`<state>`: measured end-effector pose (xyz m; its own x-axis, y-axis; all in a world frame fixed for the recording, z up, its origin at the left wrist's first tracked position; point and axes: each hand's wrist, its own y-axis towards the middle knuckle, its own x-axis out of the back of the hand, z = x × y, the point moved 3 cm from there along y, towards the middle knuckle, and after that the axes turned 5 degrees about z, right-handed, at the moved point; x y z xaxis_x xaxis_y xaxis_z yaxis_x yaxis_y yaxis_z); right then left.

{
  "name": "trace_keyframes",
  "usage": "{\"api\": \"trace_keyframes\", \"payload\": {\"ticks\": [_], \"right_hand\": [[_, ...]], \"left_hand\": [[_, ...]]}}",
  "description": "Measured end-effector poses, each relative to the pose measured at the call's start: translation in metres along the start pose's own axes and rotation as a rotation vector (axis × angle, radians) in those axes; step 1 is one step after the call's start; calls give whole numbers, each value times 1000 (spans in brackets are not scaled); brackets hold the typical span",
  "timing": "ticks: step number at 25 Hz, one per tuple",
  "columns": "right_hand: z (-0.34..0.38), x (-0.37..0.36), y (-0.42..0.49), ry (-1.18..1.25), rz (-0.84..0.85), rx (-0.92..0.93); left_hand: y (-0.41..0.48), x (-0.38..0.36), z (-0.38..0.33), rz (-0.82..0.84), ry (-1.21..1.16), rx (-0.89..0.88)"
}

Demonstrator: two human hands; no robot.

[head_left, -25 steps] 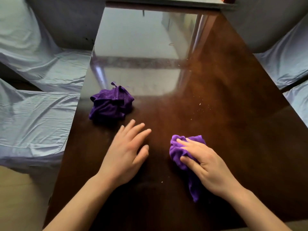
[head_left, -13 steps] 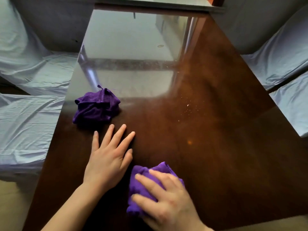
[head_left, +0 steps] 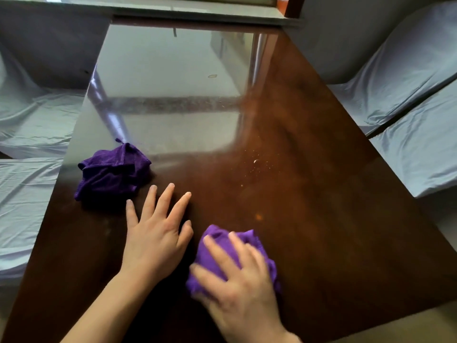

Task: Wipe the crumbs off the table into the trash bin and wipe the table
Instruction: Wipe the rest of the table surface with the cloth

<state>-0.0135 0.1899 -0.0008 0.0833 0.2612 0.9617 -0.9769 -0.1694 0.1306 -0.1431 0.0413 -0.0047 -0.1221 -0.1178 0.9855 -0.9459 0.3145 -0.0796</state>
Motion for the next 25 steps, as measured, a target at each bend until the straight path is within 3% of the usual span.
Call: {"api": "trace_keyframes", "payload": {"ticks": [1, 3, 8, 11, 13, 17, 20, 22, 25], "right_hand": [[-3, -1, 0, 9, 12, 78], [-45, 13, 12, -33, -22, 60], [-186, 47, 49, -151, -19, -543], [-193, 39, 90, -159, -60, -697], [-169, 31, 107, -146, -45, -636], [-125, 20, 85, -167, 40, -275], [-153, 27, 68, -123, 110, -125], [-195, 36, 70, -104, 70, -227], [-245, 47, 99, -103, -4, -531]], "left_hand": [[9, 1, -6, -10, -15, 12], [26, 1, -12, -27, -34, 42], [62, -1, -20, -37, -18, 49], [69, -9, -21, -23, 15, 76], [69, -12, -18, -26, 28, 82], [66, -11, -18, -16, 39, 72], [66, -11, -19, -17, 45, 64], [66, -12, -19, -23, 46, 60], [67, -15, -18, -39, 46, 63]]}}
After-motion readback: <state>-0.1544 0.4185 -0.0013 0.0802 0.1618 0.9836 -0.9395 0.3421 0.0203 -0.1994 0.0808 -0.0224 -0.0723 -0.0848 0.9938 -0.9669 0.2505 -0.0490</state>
